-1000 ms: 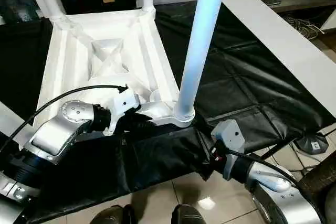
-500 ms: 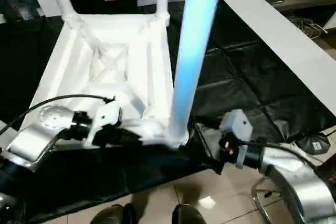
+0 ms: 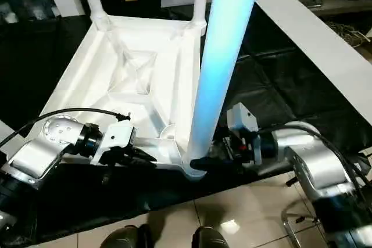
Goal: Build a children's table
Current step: Rotate leg to tighten
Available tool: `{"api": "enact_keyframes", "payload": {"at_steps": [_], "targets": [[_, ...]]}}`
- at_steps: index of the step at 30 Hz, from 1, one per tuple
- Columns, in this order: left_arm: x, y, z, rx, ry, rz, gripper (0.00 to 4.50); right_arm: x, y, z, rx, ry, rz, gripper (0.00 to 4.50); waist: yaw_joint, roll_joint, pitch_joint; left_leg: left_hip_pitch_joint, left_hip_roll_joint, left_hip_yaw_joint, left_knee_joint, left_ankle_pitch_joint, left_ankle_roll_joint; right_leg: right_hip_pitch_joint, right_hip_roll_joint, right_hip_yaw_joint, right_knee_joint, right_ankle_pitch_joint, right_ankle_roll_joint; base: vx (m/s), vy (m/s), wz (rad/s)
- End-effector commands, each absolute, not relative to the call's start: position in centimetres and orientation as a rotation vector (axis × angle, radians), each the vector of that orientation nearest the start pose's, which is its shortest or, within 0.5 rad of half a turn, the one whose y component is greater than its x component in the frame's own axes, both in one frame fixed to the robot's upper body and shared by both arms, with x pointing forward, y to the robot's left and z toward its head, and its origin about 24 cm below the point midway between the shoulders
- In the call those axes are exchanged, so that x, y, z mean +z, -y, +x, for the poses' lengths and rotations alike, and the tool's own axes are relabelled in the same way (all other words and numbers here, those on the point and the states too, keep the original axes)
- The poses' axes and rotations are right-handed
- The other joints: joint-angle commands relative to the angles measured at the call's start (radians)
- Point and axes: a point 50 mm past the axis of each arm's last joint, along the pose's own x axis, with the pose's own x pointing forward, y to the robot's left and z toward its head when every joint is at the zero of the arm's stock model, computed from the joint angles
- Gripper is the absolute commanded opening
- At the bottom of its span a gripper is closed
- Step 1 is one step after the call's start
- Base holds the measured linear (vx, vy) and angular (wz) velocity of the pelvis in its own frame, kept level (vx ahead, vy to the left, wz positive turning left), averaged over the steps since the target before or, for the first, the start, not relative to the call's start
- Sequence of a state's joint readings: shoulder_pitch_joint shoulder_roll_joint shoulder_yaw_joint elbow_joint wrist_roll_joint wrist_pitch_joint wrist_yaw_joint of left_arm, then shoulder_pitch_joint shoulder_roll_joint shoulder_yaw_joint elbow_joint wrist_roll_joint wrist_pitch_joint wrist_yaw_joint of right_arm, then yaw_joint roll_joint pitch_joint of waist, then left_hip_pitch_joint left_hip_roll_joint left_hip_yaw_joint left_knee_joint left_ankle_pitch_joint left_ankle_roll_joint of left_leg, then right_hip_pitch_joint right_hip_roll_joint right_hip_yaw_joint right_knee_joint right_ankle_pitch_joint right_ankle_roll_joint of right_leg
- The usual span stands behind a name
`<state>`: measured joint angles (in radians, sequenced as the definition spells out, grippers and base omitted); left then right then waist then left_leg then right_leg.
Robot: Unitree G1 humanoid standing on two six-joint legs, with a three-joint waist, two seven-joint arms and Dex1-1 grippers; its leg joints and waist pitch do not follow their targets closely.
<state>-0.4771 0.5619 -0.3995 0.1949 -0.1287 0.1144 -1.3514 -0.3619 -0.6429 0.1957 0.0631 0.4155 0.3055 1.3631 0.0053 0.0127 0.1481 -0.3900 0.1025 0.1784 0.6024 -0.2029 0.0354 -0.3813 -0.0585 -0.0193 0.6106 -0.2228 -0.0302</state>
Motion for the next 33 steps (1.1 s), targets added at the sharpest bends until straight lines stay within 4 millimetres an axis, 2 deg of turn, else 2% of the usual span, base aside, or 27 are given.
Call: {"api": "enact_keyframes", "payload": {"at_steps": [1, 2, 11, 14, 15, 16, 17, 19, 20, 21, 22, 23, 24, 25, 26, 28, 31, 33], "targets": [[7.2, -13.1, 27.2, -1.682, -0.404, 0.547, 0.00, 10.5, 17.0, 26.8, 1.554, -0.296, -0.202, 3.02, -0.004, -0.010, -0.068, 0.027, 0.134, -0.050, -0.072, -0.037, 0.153, 0.038, -0.116, 0.049, -0.049, 0.053, -0.328, 0.000, 0.000, 0.00], [7.2, -13.2, 27.2, -1.682, -0.404, 0.549, 0.00, 10.5, 17.0, 26.8, 1.565, -0.300, -0.206, 2.96, -0.004, -0.013, -0.068, 0.027, 0.134, -0.049, -0.072, -0.040, 0.156, 0.039, -0.116, 0.050, -0.051, 0.045, -0.327, 0.000, 0.000, 0.00], [7.2, -13.5, 27.3, -1.677, -0.418, 0.563, 0.00, 10.1, 16.5, 27.0, 1.637, -0.328, -0.225, 2.18, 0.000, -0.011, -0.065, 0.028, 0.136, -0.048, -0.074, -0.051, 0.150, 0.035, -0.114, 0.050, -0.053, 0.006, -0.327, 0.000, 0.000, 0.00], [7.1, -13.6, 27.4, -1.648, -0.427, 0.554, 0.00, 10.0, 16.3, 26.9, 1.645, -0.334, -0.205, 2.09, 0.002, -0.010, -0.065, 0.028, 0.138, -0.050, -0.076, -0.047, 0.152, 0.034, -0.113, 0.049, -0.051, 0.015, -0.326, 0.000, 0.000, 0.00], [7.1, -13.6, 27.5, -1.640, -0.429, 0.553, 0.00, 9.9, 16.3, 26.9, 1.644, -0.335, -0.200, 2.09, 0.002, -0.006, -0.063, 0.028, 0.138, -0.050, -0.077, -0.050, 0.150, 0.033, -0.113, 0.049, -0.052, 0.012, -0.327, 0.000, 0.000, 0.00], [7.2, -13.6, 27.7, -1.585, -0.433, 0.525, 0.00, 9.7, 16.1, 26.7, 1.619, -0.341, -0.178, 2.04, 0.003, -0.004, -0.062, 0.028, 0.138, -0.051, -0.078, -0.063, 0.145, 0.032, -0.114, 0.049, -0.053, 0.001, -0.327, 0.000, 0.000, 0.00], [7.2, -13.7, 27.9, -1.546, -0.436, 0.505, 0.00, 9.5, 15.9, 26.6, 1.601, -0.345, -0.164, 2.02, 0.001, -0.006, -0.060, 0.029, 0.139, -0.051, -0.081, -0.079, 0.134, 0.032, -0.115, 0.051, -0.056, -0.014, -0.330, 0.000, 0.000, 0.00], [7.8, -13.1, 28.1, -1.397, -0.410, 0.380, 0.00, 8.5, 14.7, 25.9, 1.460, -0.349, -0.129, 2.02, 0.003, -0.004, -0.050, 0.030, 0.141, -0.052, -0.088, -0.119, 0.105, 0.029, -0.117, 0.055, -0.065, -0.075, -0.323, 0.000, 0.000, 0.00], [8.0, -12.6, 28.2, -1.347, -0.397, 0.338, 0.00, 8.0, 14.1, 26.0, 1.374, -0.335, -0.122, 2.02, 0.001, -0.006, -0.047, 0.030, 0.143, -0.056, -0.094, -0.154, 0.076, 0.029, -0.118, 0.056, -0.067, -0.124, -0.317, 0.000, 0.000, 0.00], [8.1, -12.5, 28.2, -1.333, -0.393, 0.326, 0.00, 7.9, 13.9, 26.1, 1.346, -0.331, -0.115, 2.01, -0.002, -0.006, -0.042, 0.034, 0.137, -0.057, -0.098, -0.219, 0.047, 0.021, -0.115, 0.057, -0.077, -0.226, -0.304, 0.000, 0.000, 0.00], [8.4, -11.8, 28.3, -1.280, -0.377, 0.281, 0.00, 7.6, 13.0, 26.4, 1.229, -0.317, -0.066, 2.01, -0.007, -0.010, -0.038, 0.033, 0.134, -0.059, -0.098, -0.247, 0.029, 0.020, -0.117, 0.059, -0.081, -0.287, -0.292, 0.000, 0.000, 0.00], [8.4, -11.8, 28.3, -1.280, -0.377, 0.281, 0.00, 7.6, 13.0, 26.4, 1.229, -0.317, -0.066, 1.99, -0.011, -0.006, -0.034, 0.027, 0.132, -0.065, -0.100, -0.271, 0.009, 0.023, -0.120, 0.059, -0.081, -0.341, -0.279, -0.051, 0.014, -0.18], [8.5, -11.4, 28.3, -1.253, -0.368, 0.262, 0.00, 7.5, 12.5, 26.6, 1.174, -0.312, -0.033, 1.99, -0.027, -0.011, -0.033, 0.017, 0.127, -0.078, -0.104, -0.325, -0.032, 0.024, -0.123, 0.056, -0.089, -0.472, -0.223, -0.051, 0.014, -0.18], [8.6, -11.1, 28.3, -1.228, -0.360, 0.250, 0.00, 7.4, 12.0, 26.7, 1.132, -0.303, -0.012, 1.98, -0.030, -0.004, -0.032, 0.018, 0.128, -0.081, -0.104, -0.335, -0.041, 0.019, -0.124, 0.057, -0.088, -0.483, -0.214, -0.050, 0.024, -0.22], [8.7, -10.4, 28.5, -1.185, -0.348, 0.237, 0.00, 7.3, 11.2, 27.0, 1.069, -0.291, 0.016, 1.97, -0.041, -0.006, -0.030, 0.016, 0.128, -0.083, -0.108, -0.361, -0.051, 0.014, -0.119, 0.057, -0.091, -0.487, -0.201, 0.000, 0.000, 0.00], [8.9, -9.3, 28.8, -1.110, -0.332, 0.205, 0.00, 7.2, 10.0, 27.6, 0.950, -0.280, 0.042, 1.96, -0.051, -0.008, -0.029, 0.023, 0.126, -0.082, -0.105, -0.389, -0.057, 0.002, -0.119, 0.063, -0.098, -0.496, -0.187, 0.000, 0.000, 0.00], [9.3, -8.1, 29.5, -1.015, -0.313, 0.172, 0.00, 7.1, 8.8, 28.8, 0.784, -0.274, 0.086, 1.96, -0.061, -0.008, -0.021, 0.022, 0.121, -0.080, -0.103, -0.388, -0.047, -0.007, -0.119, 0.068, -0.108, -0.541, -0.161, 0.000, 0.000, 0.00], [9.5, -7.3, 30.2, -0.943, -0.298, 0.154, 0.00, 7.2, 8.0, 29.9, 0.672, -0.274, 0.127, 1.96, -0.071, -0.004, -0.020, 0.016, 0.119, -0.080, -0.104, -0.366, -0.044, -0.012, -0.115, 0.068, -0.104, -0.516, -0.156, 0.000, 0.000, 0.00]]}}
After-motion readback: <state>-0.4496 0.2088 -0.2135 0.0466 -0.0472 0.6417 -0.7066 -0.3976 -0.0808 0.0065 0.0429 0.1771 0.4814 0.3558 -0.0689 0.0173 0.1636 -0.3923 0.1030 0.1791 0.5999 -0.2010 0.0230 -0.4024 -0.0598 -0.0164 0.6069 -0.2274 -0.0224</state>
